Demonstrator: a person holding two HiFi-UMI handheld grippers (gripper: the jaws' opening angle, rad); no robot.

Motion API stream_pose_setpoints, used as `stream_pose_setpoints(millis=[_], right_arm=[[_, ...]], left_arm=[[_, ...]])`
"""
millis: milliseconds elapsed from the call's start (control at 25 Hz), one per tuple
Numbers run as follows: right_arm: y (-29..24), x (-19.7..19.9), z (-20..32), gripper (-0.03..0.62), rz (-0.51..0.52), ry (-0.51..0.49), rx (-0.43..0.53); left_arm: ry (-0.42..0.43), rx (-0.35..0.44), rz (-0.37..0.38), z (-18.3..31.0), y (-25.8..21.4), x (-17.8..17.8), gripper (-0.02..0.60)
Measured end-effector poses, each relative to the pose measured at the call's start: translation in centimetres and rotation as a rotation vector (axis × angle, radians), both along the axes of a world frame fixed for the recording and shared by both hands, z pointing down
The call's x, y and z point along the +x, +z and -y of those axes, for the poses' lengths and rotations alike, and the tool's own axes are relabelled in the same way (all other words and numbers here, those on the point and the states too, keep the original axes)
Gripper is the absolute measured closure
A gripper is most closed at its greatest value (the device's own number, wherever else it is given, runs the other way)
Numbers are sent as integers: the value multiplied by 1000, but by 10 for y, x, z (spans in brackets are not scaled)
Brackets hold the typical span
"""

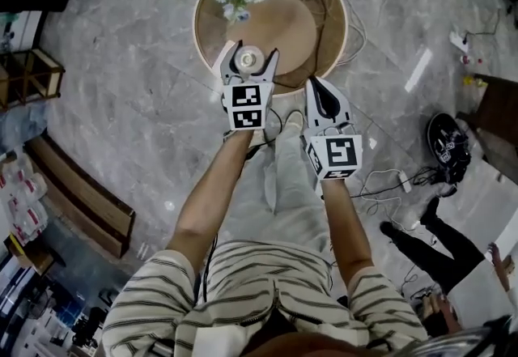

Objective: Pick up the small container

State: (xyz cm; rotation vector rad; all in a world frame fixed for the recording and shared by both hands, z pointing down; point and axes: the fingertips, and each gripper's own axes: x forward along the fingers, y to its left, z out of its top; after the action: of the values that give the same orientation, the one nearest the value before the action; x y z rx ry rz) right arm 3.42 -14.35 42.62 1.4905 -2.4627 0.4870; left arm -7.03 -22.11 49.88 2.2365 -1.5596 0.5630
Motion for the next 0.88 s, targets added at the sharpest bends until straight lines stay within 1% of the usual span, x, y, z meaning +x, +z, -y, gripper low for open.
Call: stream_pose_setpoints(millis=[280,640,880], right_arm=[[-50,-2,-9,586,7,8,24],[-103,-5,-17,586,20,8,59],[-140,-9,-23,586,27,4,90]], left_arm=[[9,20,-17,-21,-64,-8,252],[6,43,-48,-41,-130,-9,252],[24,92,-57,-51,-181,-6,252]])
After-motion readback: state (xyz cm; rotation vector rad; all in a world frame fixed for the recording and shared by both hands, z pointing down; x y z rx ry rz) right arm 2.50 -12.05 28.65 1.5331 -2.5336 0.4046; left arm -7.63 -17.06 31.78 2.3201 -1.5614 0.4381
